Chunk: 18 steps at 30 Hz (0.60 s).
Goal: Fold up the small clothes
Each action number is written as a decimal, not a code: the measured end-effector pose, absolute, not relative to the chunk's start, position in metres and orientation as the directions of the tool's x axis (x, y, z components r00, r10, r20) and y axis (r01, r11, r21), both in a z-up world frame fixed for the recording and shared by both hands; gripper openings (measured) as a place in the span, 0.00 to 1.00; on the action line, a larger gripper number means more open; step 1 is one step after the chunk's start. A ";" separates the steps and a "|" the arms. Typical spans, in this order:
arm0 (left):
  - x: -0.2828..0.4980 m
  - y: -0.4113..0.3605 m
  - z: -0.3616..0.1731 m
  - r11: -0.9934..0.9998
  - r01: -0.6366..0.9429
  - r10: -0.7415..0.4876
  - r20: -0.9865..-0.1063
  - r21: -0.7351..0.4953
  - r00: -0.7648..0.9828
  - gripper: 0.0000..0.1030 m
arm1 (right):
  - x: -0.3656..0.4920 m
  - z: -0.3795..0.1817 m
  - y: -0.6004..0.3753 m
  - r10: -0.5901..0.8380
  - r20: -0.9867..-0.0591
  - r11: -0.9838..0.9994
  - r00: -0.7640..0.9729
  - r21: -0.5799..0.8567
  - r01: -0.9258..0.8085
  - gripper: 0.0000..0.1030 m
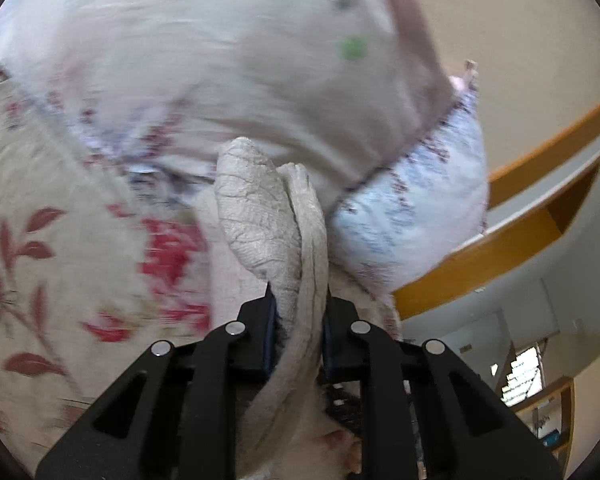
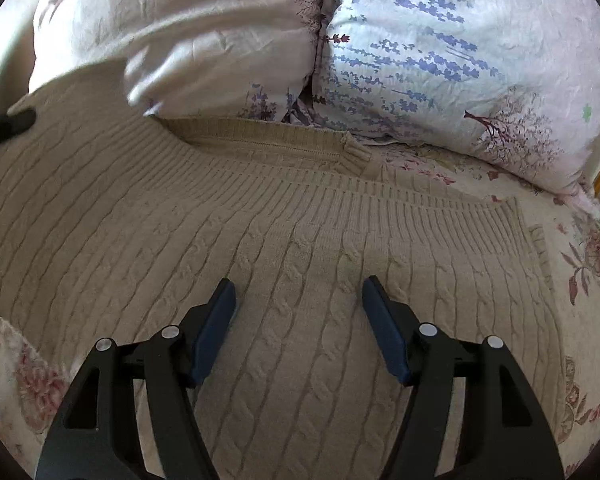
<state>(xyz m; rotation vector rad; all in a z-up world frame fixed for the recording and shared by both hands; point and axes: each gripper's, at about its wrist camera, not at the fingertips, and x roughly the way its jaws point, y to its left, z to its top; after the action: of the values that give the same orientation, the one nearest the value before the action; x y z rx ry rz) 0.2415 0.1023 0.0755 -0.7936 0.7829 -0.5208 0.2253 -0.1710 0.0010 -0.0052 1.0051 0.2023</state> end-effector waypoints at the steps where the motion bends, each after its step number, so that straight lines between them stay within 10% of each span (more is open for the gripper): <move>1: 0.242 0.092 0.082 0.597 0.148 -0.685 -0.405 -0.788 0.606 0.16 | 0.223 0.004 -0.176 0.177 -0.834 0.981 0.523 0.104 -0.166 0.66; 18: 0.277 -0.130 0.042 0.525 0.238 -0.845 -0.466 -0.817 0.262 0.22 | 0.183 0.021 -0.363 0.214 -0.749 0.899 0.627 0.402 0.173 0.70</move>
<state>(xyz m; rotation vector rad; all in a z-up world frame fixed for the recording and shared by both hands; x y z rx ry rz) 0.2772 -0.1302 0.0419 -0.6955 1.0585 -0.8183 0.1834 -0.3629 0.0214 0.4685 0.9012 0.0243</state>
